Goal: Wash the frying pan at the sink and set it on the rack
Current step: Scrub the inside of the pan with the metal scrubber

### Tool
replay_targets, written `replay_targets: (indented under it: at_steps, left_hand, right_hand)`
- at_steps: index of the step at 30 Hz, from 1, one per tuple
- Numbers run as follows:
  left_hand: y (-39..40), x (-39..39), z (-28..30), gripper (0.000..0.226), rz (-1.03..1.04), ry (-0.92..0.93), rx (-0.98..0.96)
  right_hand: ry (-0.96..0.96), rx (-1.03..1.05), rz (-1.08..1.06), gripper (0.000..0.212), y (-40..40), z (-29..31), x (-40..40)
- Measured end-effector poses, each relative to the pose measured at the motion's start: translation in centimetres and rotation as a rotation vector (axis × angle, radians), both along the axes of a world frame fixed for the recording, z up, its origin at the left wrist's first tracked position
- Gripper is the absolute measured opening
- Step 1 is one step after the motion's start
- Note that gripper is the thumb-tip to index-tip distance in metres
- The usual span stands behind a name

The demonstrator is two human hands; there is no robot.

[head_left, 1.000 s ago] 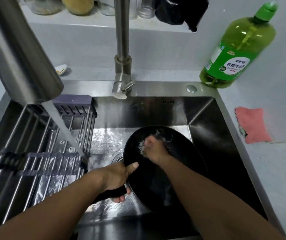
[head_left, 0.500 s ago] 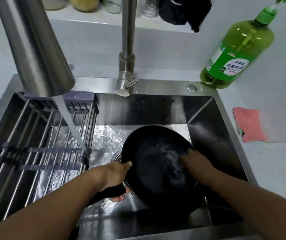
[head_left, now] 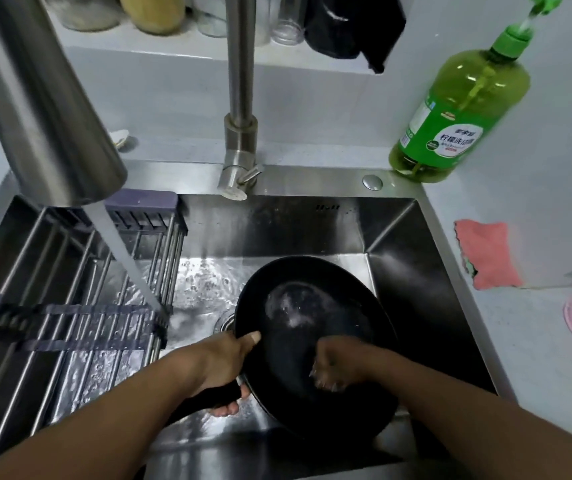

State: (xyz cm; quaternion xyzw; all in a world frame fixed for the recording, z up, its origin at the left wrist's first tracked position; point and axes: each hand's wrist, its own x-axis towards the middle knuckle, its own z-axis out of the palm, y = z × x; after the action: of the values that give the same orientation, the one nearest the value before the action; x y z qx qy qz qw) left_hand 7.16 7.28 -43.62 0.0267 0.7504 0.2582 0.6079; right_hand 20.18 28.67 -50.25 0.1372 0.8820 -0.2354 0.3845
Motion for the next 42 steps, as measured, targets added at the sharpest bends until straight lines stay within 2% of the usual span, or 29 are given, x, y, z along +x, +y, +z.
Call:
replay_targets:
  at_steps: [2, 4, 5, 7, 8, 10, 12, 14, 16, 18, 19, 21, 22, 24, 26, 28, 31, 33, 34, 36, 39, 41, 42]
  left_hand:
    - [0.1, -0.1, 0.1, 0.032, -0.028, 0.008, 0.01]
    - [0.2, 0.0, -0.1, 0.037, -0.076, 0.019, 0.02]
    - [0.4, 0.0, 0.0, 0.035, -0.091, 0.021, 0.015]
    - [0.8, -0.2, 0.6, 0.02, -0.097, 0.019, -0.021]
    - [0.7, -0.3, 0.8, 0.026, -0.076, 0.005, -0.034]
    - [0.6, -0.3, 1.3, 0.055, -0.029, -0.008, -0.064]
    - [0.3, -0.2, 1.4, 0.06, -0.004, -0.012, -0.064]
    - [0.1, -0.3, 1.6, 0.057, 0.003, -0.012, -0.057]
    - [0.1, -0.3, 1.5, 0.054, 0.002, -0.028, -0.064]
    - [0.2, -0.1, 1.8, 0.052, 0.033, -0.082, -0.074]
    - [0.2, 0.0, 1.9, 0.052, 0.044, -0.113, -0.07]
    - [0.4, 0.1, 2.1, 0.053, 0.03, -0.142, -0.058]
    - [0.5, 0.1, 2.2, 0.052, -0.001, -0.133, -0.05]
    - [0.7, -0.5, 2.1, 0.049, -0.057, -0.087, -0.026]
    - [0.9, -1.0, 2.2, 0.058, -0.092, -0.061, -0.011]
    - [1.2, -1.3, 2.5, 0.076, -0.136, -0.069, -0.015]
    - [1.8, -2.1, 3.1, 0.097, -0.143, -0.127, -0.029]
    - [1.9, -2.8, 3.4, 0.093, -0.136, -0.097, -0.047]
    - [1.9, -2.9, 3.3, 0.088, -0.132, -0.078, -0.057]
    - [1.2, -2.9, 2.7, 0.076, -0.122, -0.067, -0.077]
    - [0.1, -2.5, 1.7, 0.068, -0.082, -0.079, -0.096]
    - [-0.2, -2.3, 1.4, 0.067, -0.078, -0.096, -0.087]
    - [-0.1, -2.1, 1.4, 0.066, -0.069, -0.104, -0.084]
  right_hand:
    - [0.149, 0.182, -0.31, 0.013, 2.6, -1.1, -1.2]
    - [0.307, 0.143, -0.499, 0.013, 1.8, -2.7, -4.0]
    - [0.344, 0.05, -0.542, 0.014, 0.2, -3.0, -5.8]
    - [0.38, -0.292, -0.703, 0.022, -4.5, -2.1, -8.5]
    - [0.353, -0.475, -0.766, 0.025, -6.7, -1.5, -8.7]
    - [0.218, -0.699, -0.728, 0.026, -9.4, 0.8, -6.7]
    - [0.02, -0.713, -0.501, 0.019, -8.8, 2.9, -2.4]
    - [-0.191, -0.502, -0.11, 0.006, -5.1, 4.1, 1.7]
    - [-0.212, -0.05, 0.123, 0.026, -0.6, 4.0, 3.4]
    - [-0.044, 0.468, 0.063, 0.036, 2.8, 3.6, 2.8]
    - [0.077, 0.617, 0.005, 0.037, 3.8, 3.1, 1.8]
    - [0.235, 0.681, -0.144, 0.038, 4.4, 1.4, -1.1]
    - [0.301, 0.629, -0.286, 0.038, 4.0, 0.6, -2.8]
    - [0.471, 0.388, -0.692, 0.029, 2.6, -1.4, -7.0]
    - [0.578, 0.013, -1.068, 0.009, -0.4, -1.9, -10.6]
    - [0.575, -0.392, -1.237, 0.015, -3.7, -1.6, -12.6]
    - [0.369, -0.849, -1.122, 0.012, -7.8, 0.7, -11.3]
    - [0.136, -1.066, -0.855, 0.012, -8.9, 2.3, -7.8]
    - [0.033, -1.09, -0.7, 0.011, -8.9, 3.0, -5.7]
    - [-0.12, -0.91, -0.365, 0.014, -7.0, 3.5, -1.3]
    - [-0.108, -0.254, 0.156, 0.008, -1.0, 2.4, 3.0]
    - [-0.007, 0.214, 0.196, 0.03, 2.8, 1.4, 2.5]
    - [0.089, 0.337, 0.129, 0.035, 3.9, 0.7, 1.4]
